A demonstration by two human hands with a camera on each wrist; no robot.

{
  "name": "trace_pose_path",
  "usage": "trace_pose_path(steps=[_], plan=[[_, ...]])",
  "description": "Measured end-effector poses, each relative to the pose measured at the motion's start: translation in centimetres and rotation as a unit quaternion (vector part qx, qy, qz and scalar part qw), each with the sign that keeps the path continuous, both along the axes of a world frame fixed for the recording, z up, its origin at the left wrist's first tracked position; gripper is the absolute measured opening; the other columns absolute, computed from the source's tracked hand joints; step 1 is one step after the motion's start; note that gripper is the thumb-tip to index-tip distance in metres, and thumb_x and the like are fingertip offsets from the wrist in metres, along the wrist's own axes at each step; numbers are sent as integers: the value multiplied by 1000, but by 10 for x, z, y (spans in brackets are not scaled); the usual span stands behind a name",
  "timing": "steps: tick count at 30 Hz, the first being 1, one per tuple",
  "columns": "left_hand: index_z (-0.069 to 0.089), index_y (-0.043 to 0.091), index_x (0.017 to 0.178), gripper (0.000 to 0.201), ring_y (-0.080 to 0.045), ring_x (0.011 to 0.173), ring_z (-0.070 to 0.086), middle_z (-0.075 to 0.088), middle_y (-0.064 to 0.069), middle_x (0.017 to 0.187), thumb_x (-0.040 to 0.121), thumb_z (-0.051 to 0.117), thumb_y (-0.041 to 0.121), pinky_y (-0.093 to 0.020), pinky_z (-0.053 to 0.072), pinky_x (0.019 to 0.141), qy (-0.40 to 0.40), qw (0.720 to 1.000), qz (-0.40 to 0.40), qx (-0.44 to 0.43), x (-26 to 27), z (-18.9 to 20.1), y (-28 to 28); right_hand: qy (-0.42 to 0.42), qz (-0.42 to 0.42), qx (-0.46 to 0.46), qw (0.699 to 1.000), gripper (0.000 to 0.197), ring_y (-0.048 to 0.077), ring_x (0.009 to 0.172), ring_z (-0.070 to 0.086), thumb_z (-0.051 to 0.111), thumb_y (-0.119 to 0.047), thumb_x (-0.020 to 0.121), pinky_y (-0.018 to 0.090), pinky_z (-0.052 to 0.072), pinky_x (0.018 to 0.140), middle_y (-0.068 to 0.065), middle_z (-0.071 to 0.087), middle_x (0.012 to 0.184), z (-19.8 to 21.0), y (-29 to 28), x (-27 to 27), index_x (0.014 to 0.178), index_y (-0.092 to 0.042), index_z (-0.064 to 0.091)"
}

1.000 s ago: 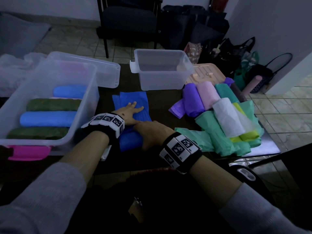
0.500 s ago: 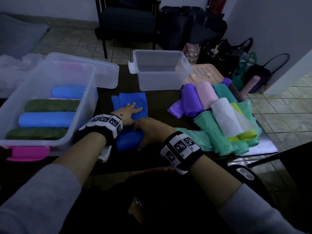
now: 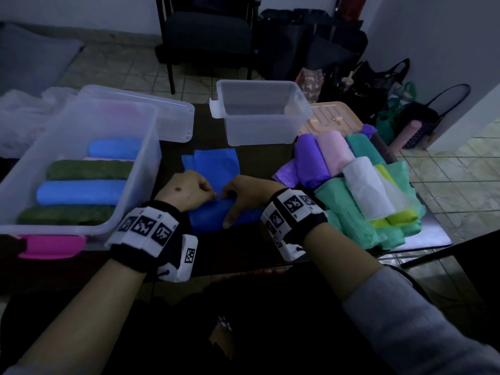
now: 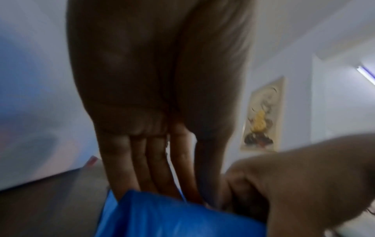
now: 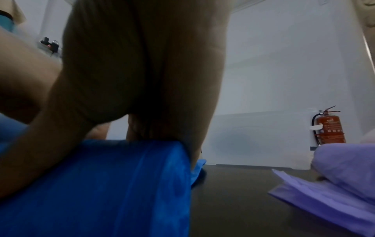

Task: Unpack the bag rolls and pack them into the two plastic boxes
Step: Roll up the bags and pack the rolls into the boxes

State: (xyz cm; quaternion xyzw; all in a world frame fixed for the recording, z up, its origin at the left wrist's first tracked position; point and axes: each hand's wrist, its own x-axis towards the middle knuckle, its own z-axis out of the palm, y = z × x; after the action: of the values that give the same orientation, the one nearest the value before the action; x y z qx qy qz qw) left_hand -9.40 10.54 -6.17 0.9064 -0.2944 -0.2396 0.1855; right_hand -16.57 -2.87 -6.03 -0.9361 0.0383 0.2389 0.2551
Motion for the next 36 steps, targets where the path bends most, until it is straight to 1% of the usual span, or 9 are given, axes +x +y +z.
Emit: trace_pose_path(steps=[4, 8, 10, 12, 15, 19, 26, 32, 36], plan=[[68, 21, 110, 27, -5, 98, 51, 65, 4, 116, 85, 65, 31, -20, 35, 86, 49, 998, -37, 15, 0, 6, 9, 30, -12, 22, 999, 50, 12, 92, 56, 82, -31, 69, 23, 43, 75, 2, 64, 103, 1, -3, 5, 111, -8, 66], [65, 21, 115, 30, -12, 114, 52, 61, 2, 121, 86, 65, 27, -23, 35, 94, 73, 996, -38, 32, 1, 5, 7, 20, -35, 25, 999, 67, 14, 101, 51, 84, -26, 66, 28, 43, 89, -1, 53, 110, -3, 0, 3, 123, -14, 51], [65, 20, 116, 30, -14, 116, 52, 62, 1, 122, 86, 65, 27, -22, 34, 94, 73, 996, -36, 30, 4, 4, 6, -20, -46, 20, 999, 67, 17, 102, 51, 85, -25, 66, 28, 41, 86, -1, 49, 108, -4, 1, -2, 120, -14, 47], [65, 18, 117, 30, -14, 114, 53, 61, 0, 123, 89, 62, 27, -23, 35, 93, 78, 996, -32, 35, 8, 2, 4, -63, -15, -30, 997, 58, 21, 109, 49, 78, -31, 73, 27, 39, 87, 3, 50, 113, -3, 3, -9, 120, -12, 50], [65, 13, 115, 30, -15, 102, 53, 62, -5, 120, 93, 55, 29, -24, 36, 88, 86, 995, -34, 46, 10, -4, 2, -66, 20, -100, 993, 63, 24, 118, 42, 69, -43, 80, 38, 39, 100, 9, 46, 126, -5, 11, -20, 129, -11, 46], [66, 12, 115, 31, -21, 111, 53, 61, -7, 122, 94, 52, 31, -28, 36, 93, 81, 994, -41, 68, 9, -8, -3, -66, 39, -148, 986, 67, 27, 120, 43, 69, -38, 81, 38, 37, 101, 12, 45, 129, -14, 19, -29, 134, -9, 41], [67, 19, 108, 20, -6, 100, 51, 64, 2, 117, 90, 60, 25, -25, 36, 95, 29, 999, -20, -33, 4, 3, -3, 9, -14, -78, 997, 62, 25, 119, 46, 69, -37, 82, 35, 38, 97, 9, 47, 130, -10, 9, -12, 133, -11, 43], [56, 22, 127, 53, -13, 123, 48, 54, 5, 132, 77, 74, 24, -29, 34, 104, 74, 992, -88, 43, 4, 6, 2, 66, -21, -59, 996, 59, 20, 110, 51, 68, -40, 82, 28, 38, 86, 5, 52, 126, 0, -1, 4, 129, -9, 50], [57, 22, 127, 51, -13, 123, 48, 55, 3, 133, 79, 73, 23, -27, 33, 104, 76, 992, -93, 41, 6, 6, 1, 17, -53, -47, 997, 76, 24, 125, 42, 76, -36, 75, 35, 38, 103, 9, 41, 138, -2, 2, -1, 137, -11, 40]])
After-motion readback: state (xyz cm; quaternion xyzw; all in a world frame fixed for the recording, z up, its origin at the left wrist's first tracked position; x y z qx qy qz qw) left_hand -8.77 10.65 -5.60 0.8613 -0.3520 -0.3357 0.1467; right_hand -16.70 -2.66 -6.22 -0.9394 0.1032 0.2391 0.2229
